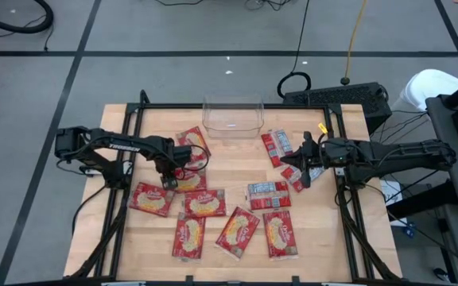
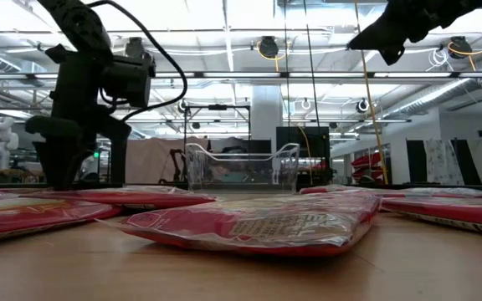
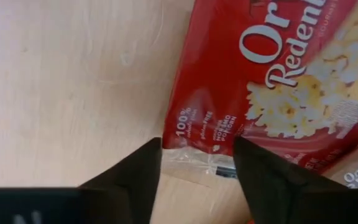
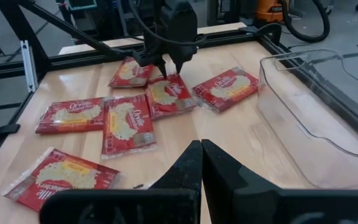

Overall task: Sort popcorn bags into baskets
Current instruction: Put the red popcorn bag into the transparent bin

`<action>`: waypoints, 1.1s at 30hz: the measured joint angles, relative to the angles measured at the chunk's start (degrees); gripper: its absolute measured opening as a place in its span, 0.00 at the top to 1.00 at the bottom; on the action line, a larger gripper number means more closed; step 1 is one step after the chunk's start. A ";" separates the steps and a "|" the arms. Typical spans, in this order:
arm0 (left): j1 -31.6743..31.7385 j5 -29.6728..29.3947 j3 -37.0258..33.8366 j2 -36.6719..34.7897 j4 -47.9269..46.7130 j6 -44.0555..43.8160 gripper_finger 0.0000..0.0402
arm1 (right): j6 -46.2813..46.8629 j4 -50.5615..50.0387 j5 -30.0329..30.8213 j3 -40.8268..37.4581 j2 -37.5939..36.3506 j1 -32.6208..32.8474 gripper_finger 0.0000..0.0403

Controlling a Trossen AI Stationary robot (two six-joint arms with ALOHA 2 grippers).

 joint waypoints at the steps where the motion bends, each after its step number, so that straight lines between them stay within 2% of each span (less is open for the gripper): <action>1: -0.22 -0.02 0.02 0.00 0.05 -0.02 0.57 | 0.00 0.04 0.00 0.00 0.00 0.00 1.00; 7: -0.74 -0.02 0.03 0.00 0.61 -0.25 0.93 | 0.01 0.89 0.02 0.00 -0.02 0.00 1.00; 8: -0.74 -0.29 0.05 0.00 0.70 -0.89 0.96 | 0.01 0.87 0.02 0.00 0.00 0.00 1.00; 14: -2.00 -4.56 0.82 0.00 0.31 -2.58 0.99 | 2.32 2.64 0.15 0.00 1.05 0.00 1.00; 20: -4.83 -7.92 4.07 0.00 0.05 -2.30 0.99 | 4.12 7.02 0.32 0.00 5.55 0.00 1.00; 28: -8.11 -11.27 7.46 0.00 0.31 -1.48 1.00 | 7.03 17.22 0.32 0.00 18.71 0.00 1.00; 33: -9.32 -11.58 8.22 -0.02 0.68 -1.09 1.00 | 12.56 26.72 -0.28 0.00 29.04 0.04 0.93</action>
